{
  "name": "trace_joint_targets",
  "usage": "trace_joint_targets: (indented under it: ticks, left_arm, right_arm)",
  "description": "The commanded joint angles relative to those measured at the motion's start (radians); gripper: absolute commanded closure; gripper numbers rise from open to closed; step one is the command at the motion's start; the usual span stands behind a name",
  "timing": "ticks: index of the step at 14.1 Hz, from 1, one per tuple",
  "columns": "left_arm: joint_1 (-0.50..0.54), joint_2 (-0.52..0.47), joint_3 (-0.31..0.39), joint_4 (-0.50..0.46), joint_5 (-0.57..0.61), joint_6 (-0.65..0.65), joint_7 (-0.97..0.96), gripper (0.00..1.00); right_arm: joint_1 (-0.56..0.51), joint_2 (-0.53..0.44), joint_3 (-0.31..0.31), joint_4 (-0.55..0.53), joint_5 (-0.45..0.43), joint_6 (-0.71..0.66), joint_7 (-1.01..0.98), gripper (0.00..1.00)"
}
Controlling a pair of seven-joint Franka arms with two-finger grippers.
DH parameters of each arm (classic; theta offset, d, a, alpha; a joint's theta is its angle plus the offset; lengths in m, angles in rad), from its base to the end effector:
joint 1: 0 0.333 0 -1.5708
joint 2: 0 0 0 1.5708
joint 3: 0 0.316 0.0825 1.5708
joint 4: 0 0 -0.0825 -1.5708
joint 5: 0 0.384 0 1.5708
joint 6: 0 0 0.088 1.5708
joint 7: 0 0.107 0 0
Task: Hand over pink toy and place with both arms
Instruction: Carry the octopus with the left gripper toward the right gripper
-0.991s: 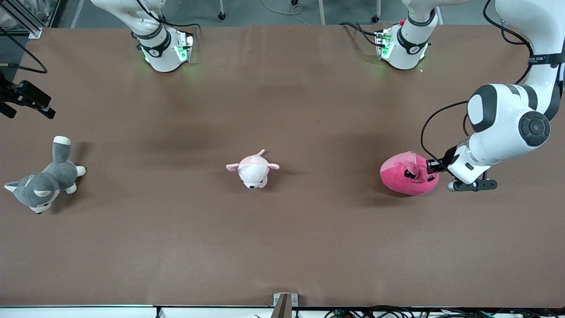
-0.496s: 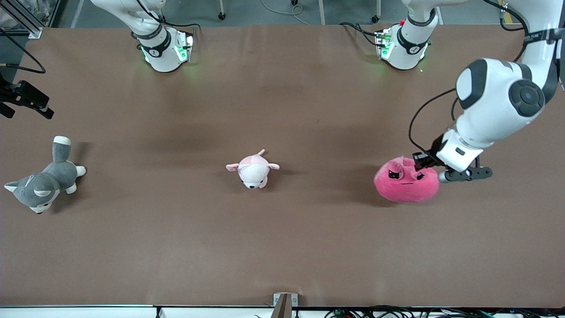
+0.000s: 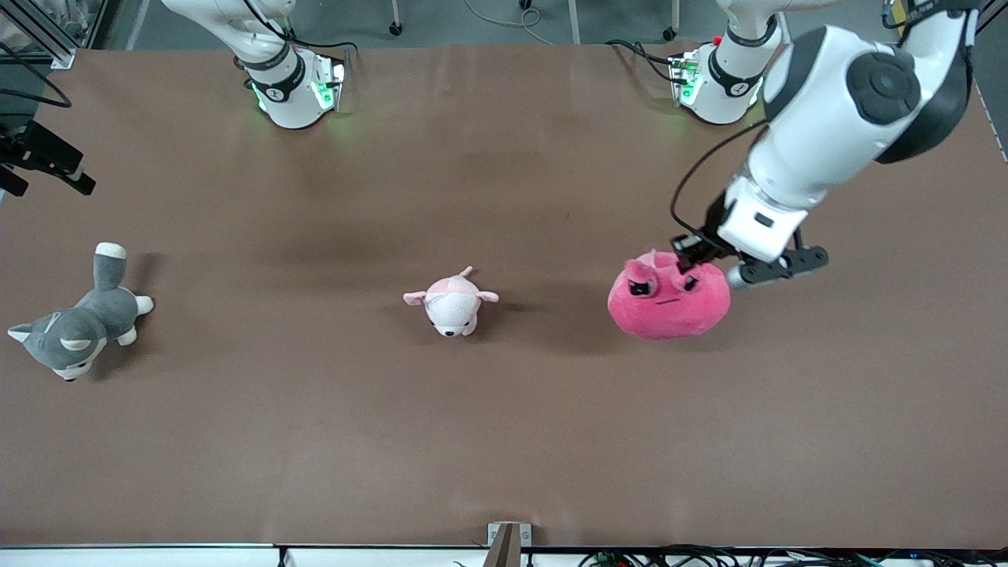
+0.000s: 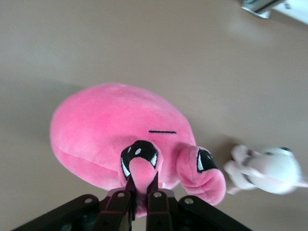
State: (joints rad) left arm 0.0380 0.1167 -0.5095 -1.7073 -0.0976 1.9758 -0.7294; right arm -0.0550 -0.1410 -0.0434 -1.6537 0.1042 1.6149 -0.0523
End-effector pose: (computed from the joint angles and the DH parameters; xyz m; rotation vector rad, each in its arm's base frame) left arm 0.5480 -0.2713 0.5378 2.8918 0.4320 0.0771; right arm 0.5127 -0.0417 0.6652 -3.0339 0.0687 -0.1672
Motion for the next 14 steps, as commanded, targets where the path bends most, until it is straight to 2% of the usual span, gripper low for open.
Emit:
trace_joint_targets:
  ticks: [1,4,7,9,14]
  left_arm:
    - [-0.041,0.049,-0.076,0.148,-0.01,-0.083,-0.183,1.0]
    - [-0.169,0.107,-0.081,0.266,-0.011,-0.08,-0.362,1.0]
    - [-0.297,0.19,-0.08,0.403,-0.011,-0.049,-0.523,1.0]
    - [-0.367,0.227,-0.077,0.442,-0.011,0.07,-0.629,1.0]
    - [-0.477,0.302,-0.073,0.442,-0.01,0.335,-0.817,1.0]
  right_arm:
    - [-0.006,0.006,0.0,0.017,0.049,-0.026,0.011,0.0]
    - [-0.022,0.03,-0.012,0.011,0.068,-0.044,-0.007,0.0]
    - [-0.013,0.038,-0.012,0.014,0.084,-0.107,-0.127,0.0]
    - [-0.003,0.049,-0.01,0.011,0.182,-0.112,-0.126,0.0]
    - [0.043,0.136,-0.006,0.009,0.448,-0.124,-0.132,0.0]
